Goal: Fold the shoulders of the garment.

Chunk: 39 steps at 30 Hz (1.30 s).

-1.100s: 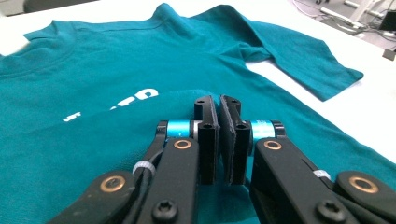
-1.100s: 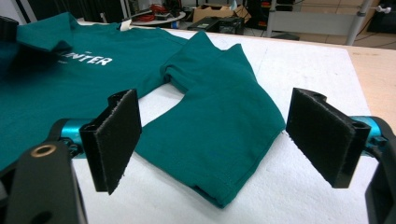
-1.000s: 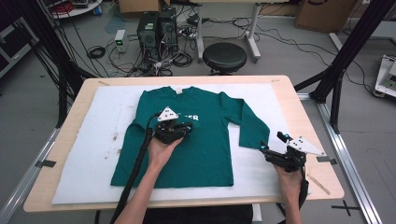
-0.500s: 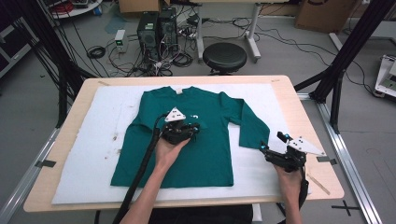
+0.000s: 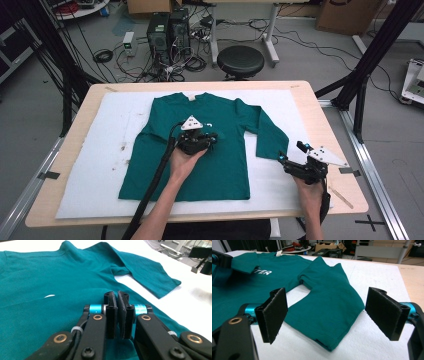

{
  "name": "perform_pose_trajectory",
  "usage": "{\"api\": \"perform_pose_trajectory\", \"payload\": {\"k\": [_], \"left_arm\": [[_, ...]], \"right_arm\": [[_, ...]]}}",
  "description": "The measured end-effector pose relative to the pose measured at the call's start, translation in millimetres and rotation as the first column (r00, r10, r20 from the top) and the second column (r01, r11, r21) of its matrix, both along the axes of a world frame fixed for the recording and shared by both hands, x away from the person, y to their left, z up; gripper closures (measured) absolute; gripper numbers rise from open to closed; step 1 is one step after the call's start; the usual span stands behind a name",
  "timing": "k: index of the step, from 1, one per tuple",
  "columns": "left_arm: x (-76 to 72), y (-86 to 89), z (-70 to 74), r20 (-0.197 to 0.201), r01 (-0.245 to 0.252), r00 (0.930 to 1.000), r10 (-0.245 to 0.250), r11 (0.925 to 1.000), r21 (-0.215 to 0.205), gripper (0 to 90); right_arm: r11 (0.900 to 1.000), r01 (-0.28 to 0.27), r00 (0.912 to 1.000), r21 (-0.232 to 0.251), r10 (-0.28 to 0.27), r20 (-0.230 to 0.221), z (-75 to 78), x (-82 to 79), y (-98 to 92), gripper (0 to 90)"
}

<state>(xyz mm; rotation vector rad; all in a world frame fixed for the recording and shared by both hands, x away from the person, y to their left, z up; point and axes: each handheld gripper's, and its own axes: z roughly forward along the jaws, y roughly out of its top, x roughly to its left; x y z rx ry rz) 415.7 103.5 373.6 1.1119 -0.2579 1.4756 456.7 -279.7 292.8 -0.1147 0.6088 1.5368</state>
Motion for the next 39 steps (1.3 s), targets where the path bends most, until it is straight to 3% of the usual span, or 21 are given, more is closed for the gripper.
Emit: {"api": "perform_pose_trajectory", "payload": {"k": [5,6,8,12,18,21,25,27,34,39], "left_arm": [[3.0,-3.5,0.3,-0.011,-0.003,0.9999,0.004,0.9999,0.015,85.1],[3.3,-4.3,0.1,-0.011,-0.001,0.9999,0.001,0.9998,0.021,82.7],[3.0,-4.4,0.2,-0.009,0.004,1.0,-0.004,1.0,0.008,69.5],[-1.3,-0.9,-0.1,0.009,0.011,0.9999,-0.011,0.9999,0.002,61.6],[-7.7,4.5,-2.3,0.029,-0.034,0.999,0.034,0.9993,-0.016,55.0],[-9.3,5.7,-3.5,0.033,-0.081,0.9961,0.082,0.9965,-0.022,51.7],[-11.8,6.3,-6.5,0.033,-0.134,0.9903,0.135,0.9906,-0.027,36.9],[-14.9,9.6,-9.1,0.045,-0.151,0.9873,0.152,0.988,-0.036,34.7],[-29.5,42.5,-16.9,0.061,-0.109,0.9919,0.111,0.9934,-0.037,29.7],[-39.6,76.5,-26.5,0.113,-0.117,0.9856,0.126,0.9899,-0.079,28.0]], "right_arm": [[1.0,0.0,1.0,-0.002,0.0,0.0,0.1,0.0,-0.1,18.5],[1.0,0.001,1.0,-0.001,-0.001,0.001,0.1,0.0,-0.1,18.5],[1.0,0.0,1.0,-0.001,0.0,0.001,0.0,0.0,-0.1,18.5],[1.0,-0.001,1.0,-0.003,0.001,0.0,0.1,0.1,-0.3,18.5],[1.0,0.0,1.0,-0.003,0.0,-0.003,0.3,0.0,-0.3,18.5],[1.0,-0.001,1.0,-0.003,0.0,-0.004,0.2,0.0,-0.3,18.5],[1.0,-0.003,1.0,-0.003,0.003,-0.005,0.2,0.0,-0.4,18.5],[1.0,-0.004,1.0,-0.002,0.004,-0.005,0.5,0.0,-0.7,18.5],[1.0,-0.008,0.9999,0.003,0.008,-0.008,0.5,0.0,-0.7,18.5],[1.0,-0.012,0.9998,0.007,0.012,-0.014,0.7,0.0,-0.8,18.5]]}}
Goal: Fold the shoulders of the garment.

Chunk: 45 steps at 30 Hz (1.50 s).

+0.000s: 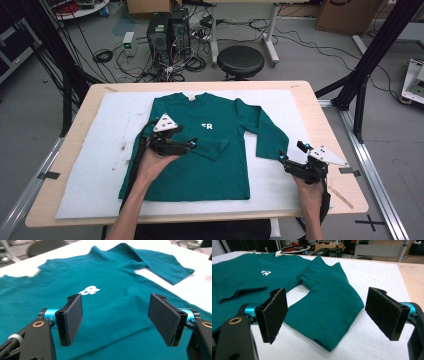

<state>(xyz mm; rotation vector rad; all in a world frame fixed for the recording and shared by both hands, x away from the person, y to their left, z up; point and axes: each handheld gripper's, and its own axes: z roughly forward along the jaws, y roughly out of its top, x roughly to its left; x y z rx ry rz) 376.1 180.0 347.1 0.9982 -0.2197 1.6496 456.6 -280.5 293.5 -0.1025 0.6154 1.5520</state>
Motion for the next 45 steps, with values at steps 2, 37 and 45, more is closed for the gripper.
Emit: {"api": "perform_pose_trajectory", "payload": {"k": [2,37,45], "left_arm": [[-2.7,11.8,-2.8,0.013,-0.003,0.9999,0.003,0.9999,-0.012,26.6],[44.8,206.7,-68.4,0.192,0.117,0.9798,-0.057,0.9392,-0.323,24.0],[48.9,215.1,-73.4,0.245,0.161,0.9666,-0.073,0.9193,-0.359,24.1]], "right_arm": [[1.0,0.001,1.0,0.003,-0.001,-0.003,0.3,-0.1,0.2,18.5],[0.999,0.031,0.9994,0.015,-0.031,-0.013,1.7,-0.4,3.2,18.5],[0.999,0.04,0.9991,0.016,-0.04,-0.014,2.0,-0.5,3.9,18.5]]}}
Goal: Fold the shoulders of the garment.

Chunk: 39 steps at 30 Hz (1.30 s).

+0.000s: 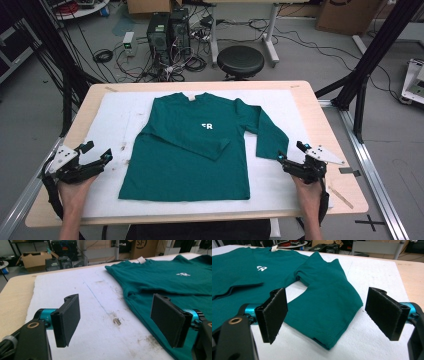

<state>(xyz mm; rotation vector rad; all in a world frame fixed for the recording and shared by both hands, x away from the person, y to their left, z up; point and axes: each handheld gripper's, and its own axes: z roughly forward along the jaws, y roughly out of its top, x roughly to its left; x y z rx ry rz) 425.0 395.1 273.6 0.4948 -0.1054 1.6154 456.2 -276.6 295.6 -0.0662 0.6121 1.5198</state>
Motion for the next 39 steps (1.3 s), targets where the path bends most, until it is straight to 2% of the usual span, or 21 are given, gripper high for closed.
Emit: {"api": "perform_pose_trajectory", "payload": {"k": [4,7,9,10,12,13,15,17,19,21,25,28,29,30,33,34,36,38,39], "left_arm": [[5.4,-1.4,-1.1,0.024,0.019,0.9995,-0.019,0.9998,0.003,24.2],[7.7,-3.4,-0.4,0.008,0.005,1.0,-0.005,0.9998,-0.021,24.2],[8.0,-2.6,-0.1,0.004,0.015,0.9999,-0.015,0.9997,-0.021,24.9],[7.9,-1.8,0.3,0.0,0.021,0.9998,-0.021,0.9995,-0.025,25.6],[7.9,-1.1,0.6,-0.005,0.027,0.9996,-0.027,0.9993,-0.027,25.7],[8.0,-1.4,0.6,-0.005,0.027,0.9996,-0.027,0.9992,-0.028,25.7],[8.0,-2.2,0.9,-0.006,0.02,0.9998,-0.02,0.9993,-0.031,25.8],[8.0,-2.4,0.9,-0.008,0.016,0.9998,-0.016,0.9995,-0.027,25.8],[8.0,-2.4,0.7,-0.006,0.016,0.9999,-0.016,0.9995,-0.028,25.8],[8.0,-2.5,0.5,-0.005,0.015,0.9999,-0.015,0.9995,-0.028,25.8],[8.1,-3.1,0.3,-0.003,0.012,0.9999,-0.012,0.9996,-0.026,25.8],[8.1,-3.3,0.2,-0.003,0.009,1.0,-0.009,0.9997,-0.025,25.9],[8.1,-3.3,0.3,-0.003,0.008,1.0,-0.008,0.9996,-0.026,26.3],[8.1,-3.4,0.3,-0.004,0.007,1.0,-0.007,0.9996,-0.027,26.3],[8.1,-3.4,0.5,-0.006,0.007,1.0,-0.007,0.9996,-0.028,26.4],[8.0,-3.5,0.6,-0.008,0.007,0.9999,-0.007,0.9996,-0.029,26.4],[8.1,-3.5,0.7,-0.008,0.005,0.9999,-0.006,0.9995,-0.03,26.4],[8.1,-3.7,0.7,-0.009,0.004,1.0,-0.004,0.9995,-0.03,26.4],[8.0,-3.7,0.8,-0.009,0.004,1.0,-0.004,0.9996,-0.029,26.4]], "right_arm": [[1.0,0.009,0.9999,0.0,-0.009,-0.012,1.3,-0.2,0.7,18.8],[1.0,0.026,0.9991,0.009,-0.025,-0.034,3.4,-0.6,2.5,19.0],[1.0,0.025,0.9978,-0.001,-0.025,-0.062,5.8,-1.0,3.3,21.0],[1.0,0.009,0.9966,-0.022,-0.011,-0.082,9.2,-1.2,0.6,22.6],[0.998,-0.026,0.9954,-0.051,0.022,-0.093,10.7,-2.3,-0.9,23.3],[0.998,-0.026,0.9954,-0.051,0.022,-0.093,10.7,-2.3,-0.9,23.3],[0.996,-0.009,0.9936,-0.088,-0.001,-0.113,12.4,-6.2,0.8,27.1],[0.988,0.017,0.9895,-0.151,-0.038,-0.139,16.5,-12.4,3.7,32.1],[0.985,0.044,0.9878,-0.165,-0.067,-0.14,19.5,-17.9,7.5,33.9],[0.977,0.067,0.9848,-0.201,-0.097,-0.144,24.1,-23.8,10.4,39.1],[0.956,0.129,0.9693,-0.263,-0.177,-0.17,36.3,-33.5,17.1,42.8],[0.938,0.162,0.9532,-0.307,-0.229,-0.197,45.3,-37.0,20.9,40.6],[0.936,0.188,0.9431,-0.299,-0.257,-0.211,49.6,-36.2,22.1,37.8],[0.936,0.188,0.9431,-0.299,-0.257,-0.211,49.6,-36.2,22.1,37.8],[0.935,0.191,0.934,-0.298,-0.266,-0.238,53.0,-32.3,21.3,38.1],[0.933,0.192,0.928,-0.304,-0.274,-0.253,53.6,-29.1,21.3,38.2],[0.933,0.194,0.9272,-0.304,-0.276,-0.253,53.3,-27.8,21.4,38.2],[0.931,0.195,0.9229,-0.308,-0.28,-0.264,52.0,-23.5,21.2,38.2],[0.922,0.211,0.9103,-0.326,-0.306,-0.279,53.3,-20.9,21.9,38.3]]}}
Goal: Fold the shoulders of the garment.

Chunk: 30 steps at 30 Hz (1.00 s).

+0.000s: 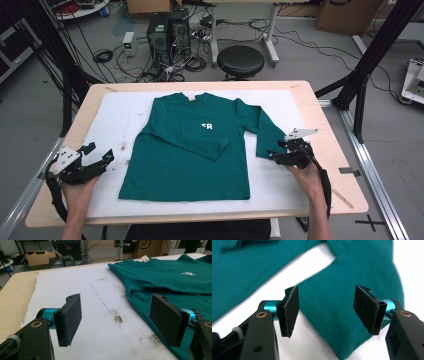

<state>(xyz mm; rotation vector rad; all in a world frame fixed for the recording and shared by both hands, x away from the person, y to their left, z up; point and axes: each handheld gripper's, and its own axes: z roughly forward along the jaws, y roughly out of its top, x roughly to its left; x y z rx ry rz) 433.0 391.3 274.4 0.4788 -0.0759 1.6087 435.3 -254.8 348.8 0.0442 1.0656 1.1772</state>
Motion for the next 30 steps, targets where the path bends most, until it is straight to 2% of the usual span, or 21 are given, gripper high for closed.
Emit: {"api": "perform_pose_trajectory", "payload": {"k": [5,7,10,17,18,19,23,24,26,28,30], "left_arm": [[0.0,-0.2,0.5,-0.004,0.0,1.0,0.0,1.0,-0.001,26.5],[0.0,-0.4,0.7,-0.006,-0.001,1.0,0.001,1.0,-0.001,26.7],[-0.1,-0.4,1.0,-0.01,-0.004,0.9999,0.004,1.0,-0.001,26.7],[-0.1,-0.8,1.2,-0.01,-0.009,0.9999,0.009,1.0,0.003,26.8],[-0.2,-0.9,1.1,-0.01,-0.01,0.9999,0.01,1.0,0.003,26.8],[-0.1,-0.9,1.2,-0.01,-0.009,0.9999,0.009,1.0,0.003,26.8],[-0.2,-0.8,1.3,-0.012,-0.009,0.9999,0.009,1.0,0.001,26.9],[-0.2,-0.8,1.4,-0.013,-0.009,0.9999,0.009,1.0,0.002,26.9],[-0.2,-1.0,1.5,-0.014,-0.009,0.9999,0.009,1.0,0.002,27.0],[-0.2,-1.1,1.6,-0.014,-0.01,0.9998,0.01,0.9999,0.002,27.0],[-0.2,-1.0,1.6,-0.015,-0.009,0.9998,0.009,1.0,0.002,27.0]], "right_arm": [[0.999,0.029,0.999,-0.019,-0.029,-0.034,1.8,4.9,3.4,38.9],[0.997,0.067,0.996,-0.028,-0.068,-0.058,4.9,9.7,6.4,40.0],[0.996,0.088,0.9937,-0.031,-0.09,-0.067,5.4,11.4,8.6,41.6],[0.997,0.079,0.9947,-0.025,-0.08,-0.064,5.2,12.1,6.9,47.6],[0.997,0.078,0.9955,-0.016,-0.079,-0.053,4.4,12.7,6.0,52.9],[0.997,0.078,0.9955,-0.016,-0.079,-0.053,4.4,12.7,6.0,52.9],[0.995,0.095,0.995,-0.037,-0.096,-0.028,0.9,11.8,9.9,71.3],[0.995,0.095,0.995,-0.037,-0.096,-0.028,0.9,11.8,9.9,71.3],[0.993,0.107,0.9942,-0.047,-0.107,-0.011,-0.1,11.9,11.4,78.3],[0.992,0.126,0.9921,-0.028,-0.126,0.006,-0.8,12.1,12.0,85.7],[0.994,0.106,0.9943,-0.011,-0.106,-0.003,-0.4,12.0,10.9,86.7]]}}
